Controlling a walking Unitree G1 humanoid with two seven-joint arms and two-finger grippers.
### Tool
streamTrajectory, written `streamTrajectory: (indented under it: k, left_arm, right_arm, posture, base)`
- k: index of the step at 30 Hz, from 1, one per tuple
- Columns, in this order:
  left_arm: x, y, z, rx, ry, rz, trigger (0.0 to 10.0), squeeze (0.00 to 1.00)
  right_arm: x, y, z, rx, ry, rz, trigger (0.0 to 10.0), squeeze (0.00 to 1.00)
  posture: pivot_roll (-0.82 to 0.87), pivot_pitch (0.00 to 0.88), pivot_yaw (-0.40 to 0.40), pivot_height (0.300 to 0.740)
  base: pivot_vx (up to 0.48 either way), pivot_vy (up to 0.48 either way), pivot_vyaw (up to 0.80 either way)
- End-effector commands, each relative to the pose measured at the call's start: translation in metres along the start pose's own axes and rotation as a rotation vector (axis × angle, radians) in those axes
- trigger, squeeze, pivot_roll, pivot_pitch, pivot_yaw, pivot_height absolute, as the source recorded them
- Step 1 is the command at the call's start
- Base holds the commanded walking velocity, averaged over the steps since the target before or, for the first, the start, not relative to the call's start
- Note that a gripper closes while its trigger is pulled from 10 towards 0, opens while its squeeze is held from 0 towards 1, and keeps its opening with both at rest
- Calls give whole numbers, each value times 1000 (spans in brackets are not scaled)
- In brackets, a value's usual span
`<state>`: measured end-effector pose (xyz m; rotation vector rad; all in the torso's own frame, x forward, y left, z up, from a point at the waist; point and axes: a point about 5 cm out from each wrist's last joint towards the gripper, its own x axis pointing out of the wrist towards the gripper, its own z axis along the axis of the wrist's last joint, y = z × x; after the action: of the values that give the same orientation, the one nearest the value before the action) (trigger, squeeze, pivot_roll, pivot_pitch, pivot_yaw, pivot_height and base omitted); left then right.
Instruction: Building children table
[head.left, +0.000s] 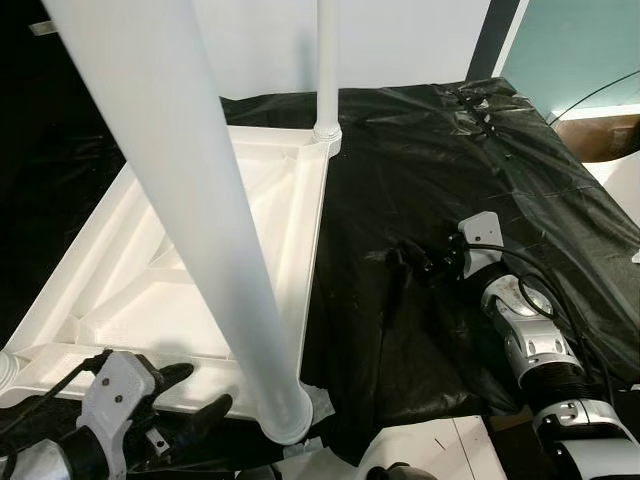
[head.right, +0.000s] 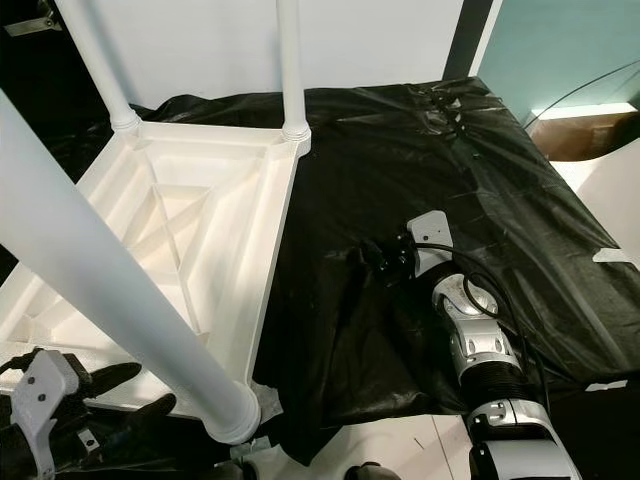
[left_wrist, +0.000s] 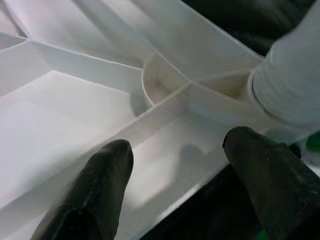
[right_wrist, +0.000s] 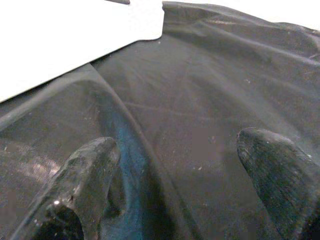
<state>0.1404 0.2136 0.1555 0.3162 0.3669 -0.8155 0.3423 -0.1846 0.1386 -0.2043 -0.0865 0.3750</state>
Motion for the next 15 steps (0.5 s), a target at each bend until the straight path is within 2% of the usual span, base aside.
streamTrajectory:
  k: [1,3,5,8,13,15]
  left_arm:
    - [0,-6,-8,39,49,-118,10000,0]
    - [4,-4,-13,85,104,-120,10000,0]
    - [4,-3,-14,84,103,-120,10000,0]
    - [-3,0,-7,1,46,-137,10000,0]
    - [-5,-2,-10,5,77,-158,10000,0]
    - [-2,-2,-14,20,102,-151,10000,0]
  right_arm:
    - [1,0,-2,6,18,7,10000,0]
    - [4,-2,0,1,13,9,10000,0]
    - [5,-2,1,-1,12,7,10000,0]
    - [4,-5,2,-6,10,4,10000,0]
    - [3,-5,1,-9,12,3,10000,0]
    - [3,-5,1,-9,13,2,10000,0]
  posture:
    - [167,103,1,740]
    - [165,101,0,740]
    - [162,100,-3,740]
    - [154,100,-2,740]
    - [157,100,-2,740]
    - [159,101,-2,740]
  base:
    - [0,0,0]
    - [0,0,0]
    - [0,0,0]
    - [0,0,0]
    - [0,0,0]
    - [0,0,0]
